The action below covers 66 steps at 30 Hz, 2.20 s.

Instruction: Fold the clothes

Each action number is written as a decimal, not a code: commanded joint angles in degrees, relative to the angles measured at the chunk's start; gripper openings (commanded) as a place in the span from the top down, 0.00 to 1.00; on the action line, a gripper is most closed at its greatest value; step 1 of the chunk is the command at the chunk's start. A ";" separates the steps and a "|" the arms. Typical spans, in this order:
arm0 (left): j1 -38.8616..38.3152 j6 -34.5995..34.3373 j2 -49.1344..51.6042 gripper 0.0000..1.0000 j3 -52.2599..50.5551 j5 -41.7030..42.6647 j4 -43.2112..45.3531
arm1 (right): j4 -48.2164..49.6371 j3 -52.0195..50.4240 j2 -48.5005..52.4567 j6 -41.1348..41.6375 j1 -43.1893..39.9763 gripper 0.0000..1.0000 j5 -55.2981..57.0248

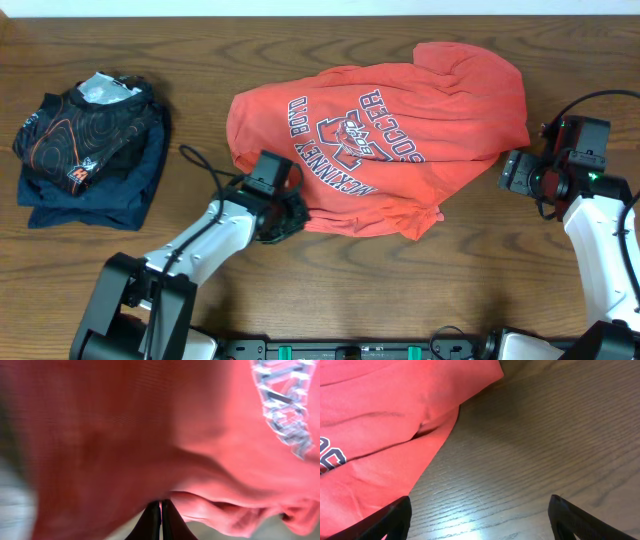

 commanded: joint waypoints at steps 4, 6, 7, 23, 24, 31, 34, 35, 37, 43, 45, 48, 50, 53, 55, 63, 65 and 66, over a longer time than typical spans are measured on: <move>11.52 10.91 -7.72 0.94 4.72 -6.27 -3.45 | 0.04 0.39 -0.37 -0.46 -0.17 0.20 -2.69; 15.76 11.63 -10.10 0.94 5.79 -11.26 -1.99 | 0.11 0.39 -0.26 -0.44 -0.17 0.20 -2.78; 17.55 11.65 -10.82 0.94 5.84 -12.63 -0.81 | 0.15 0.39 -0.17 -0.44 -0.17 0.20 -2.80; 6.36 4.66 -5.70 0.43 2.38 9.35 -8.46 | 0.20 0.35 0.09 -0.44 -0.13 0.17 -2.78; 5.29 3.65 -5.01 0.43 2.32 8.09 -8.28 | 0.20 0.35 0.09 -0.44 -0.13 0.17 -2.78; -4.37 -5.81 5.22 0.43 2.29 5.38 1.73 | 0.17 0.35 0.09 -0.44 -0.13 0.16 -2.78; -6.01 -6.69 8.83 0.53 2.32 5.31 6.91 | 0.17 0.35 0.09 -0.44 -0.13 0.16 -2.78; -5.97 -6.67 9.57 0.75 2.32 5.20 7.76 | 0.17 0.35 0.09 -0.44 -0.13 0.16 -2.78; -5.03 -6.62 9.94 0.94 2.36 5.16 7.69 | 0.15 0.35 0.09 -0.44 -0.13 0.16 -2.78; 3.10 0.52 4.33 0.94 2.64 3.87 1.68 | 0.20 0.35 0.09 -0.44 -0.13 0.16 -2.78; 7.91 3.93 0.81 0.94 3.34 0.28 -0.81 | 0.22 0.35 0.09 -0.44 -0.13 0.16 -2.78; 15.15 8.52 -3.72 0.94 3.96 -2.99 1.57 | 0.24 0.35 0.09 -0.44 -0.13 0.16 -2.78; 18.97 10.19 -5.38 0.92 3.93 -3.41 4.76 | 0.24 0.35 0.09 -0.44 -0.13 0.16 -2.78; 21.79 10.14 -5.77 0.42 3.93 -1.25 4.94 | 0.20 0.35 0.09 -0.44 -0.13 0.16 -2.78; 21.86 10.14 -5.57 0.26 3.93 2.84 1.68 | 0.17 0.35 0.09 -0.44 -0.13 0.16 -2.78; 15.06 9.86 -5.40 0.27 2.49 5.92 -8.41 | 0.39 0.35 0.09 -0.44 -0.13 0.16 -2.75; 12.33 8.41 -4.83 0.28 1.77 2.10 -7.19 | 0.37 0.35 0.09 -0.44 -0.13 0.16 -2.78; 11.23 7.69 -4.48 0.27 1.53 0.26 -6.47 | 0.33 0.35 0.09 -0.44 -0.13 0.16 -2.75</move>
